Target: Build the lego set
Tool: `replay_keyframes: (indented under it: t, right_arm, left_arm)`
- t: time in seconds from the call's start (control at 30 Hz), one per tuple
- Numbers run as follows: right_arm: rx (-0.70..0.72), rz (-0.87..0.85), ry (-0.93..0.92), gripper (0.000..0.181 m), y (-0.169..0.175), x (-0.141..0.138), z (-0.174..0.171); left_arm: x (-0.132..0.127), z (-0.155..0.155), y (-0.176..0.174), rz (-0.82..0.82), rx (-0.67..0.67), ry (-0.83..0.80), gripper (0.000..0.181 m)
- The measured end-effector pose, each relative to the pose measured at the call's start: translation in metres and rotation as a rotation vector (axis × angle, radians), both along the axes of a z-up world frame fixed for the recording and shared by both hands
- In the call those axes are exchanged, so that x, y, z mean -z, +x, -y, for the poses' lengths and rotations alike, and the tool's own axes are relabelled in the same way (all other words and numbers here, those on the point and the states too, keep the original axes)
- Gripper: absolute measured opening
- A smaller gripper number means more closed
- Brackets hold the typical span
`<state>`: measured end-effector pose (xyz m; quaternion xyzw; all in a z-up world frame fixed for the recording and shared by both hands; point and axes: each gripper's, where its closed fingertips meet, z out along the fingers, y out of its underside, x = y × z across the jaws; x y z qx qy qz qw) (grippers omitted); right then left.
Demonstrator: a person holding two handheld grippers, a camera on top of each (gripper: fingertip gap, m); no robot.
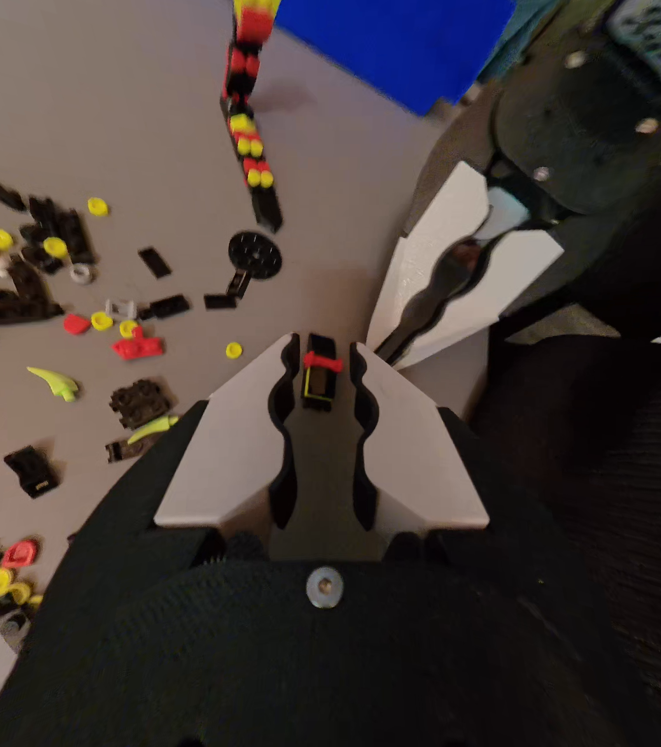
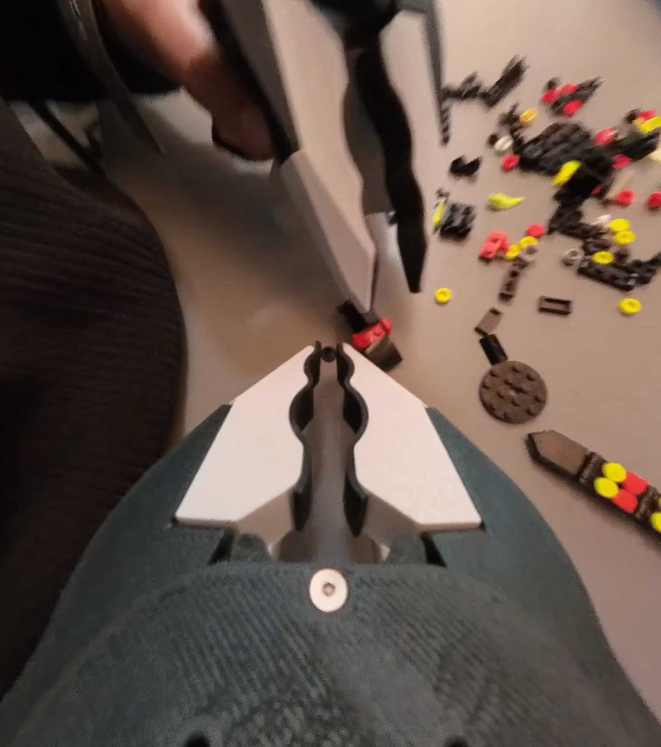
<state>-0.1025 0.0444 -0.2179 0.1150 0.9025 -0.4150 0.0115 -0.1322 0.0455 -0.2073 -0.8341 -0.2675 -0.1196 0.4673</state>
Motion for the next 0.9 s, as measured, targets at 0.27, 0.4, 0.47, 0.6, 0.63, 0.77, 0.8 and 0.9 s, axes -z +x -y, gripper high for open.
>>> replay_keyframes:
  t: [0.27,0.4,0.47,0.6,0.63,0.77,0.8,0.9]
  right_arm:
    - [0.08,0.629,-0.755,0.004,-0.014,-0.103,-0.017]
    - [0.054,0.883,-0.819,0.005,-0.007,-0.106,-0.014]
    - [0.042,0.993,-0.829,0.005,-0.003,-0.106,-0.011]
    - [0.054,1.082,-0.821,0.005,-0.002,-0.101,-0.009]
    - [0.062,1.089,-0.814,0.005,-0.002,-0.099,-0.009]
    - [0.055,1.16,-0.812,0.005,0.0,-0.097,-0.007]
    - [0.056,1.168,-0.811,0.005,0.001,-0.097,-0.007]
    - [0.06,1.179,-0.815,0.005,0.0,-0.097,-0.007]
  left_arm:
    - [-0.07,-0.011,0.021,-0.225,0.118,0.322,0.026]
    - [-0.083,-0.016,0.027,-0.321,0.116,0.36,0.022]
    - [-0.086,-0.017,0.026,-0.325,0.096,0.371,0.015]
    - [-0.089,-0.017,0.028,-0.299,0.103,0.4,0.012]
    - [-0.089,-0.017,0.03,-0.29,0.112,0.406,0.012]
    - [-0.086,-0.02,0.034,-0.279,0.132,0.392,0.01]
    - [-0.085,-0.021,0.035,-0.279,0.138,0.391,0.009]
    - [-0.085,-0.021,0.037,-0.269,0.146,0.392,0.004]
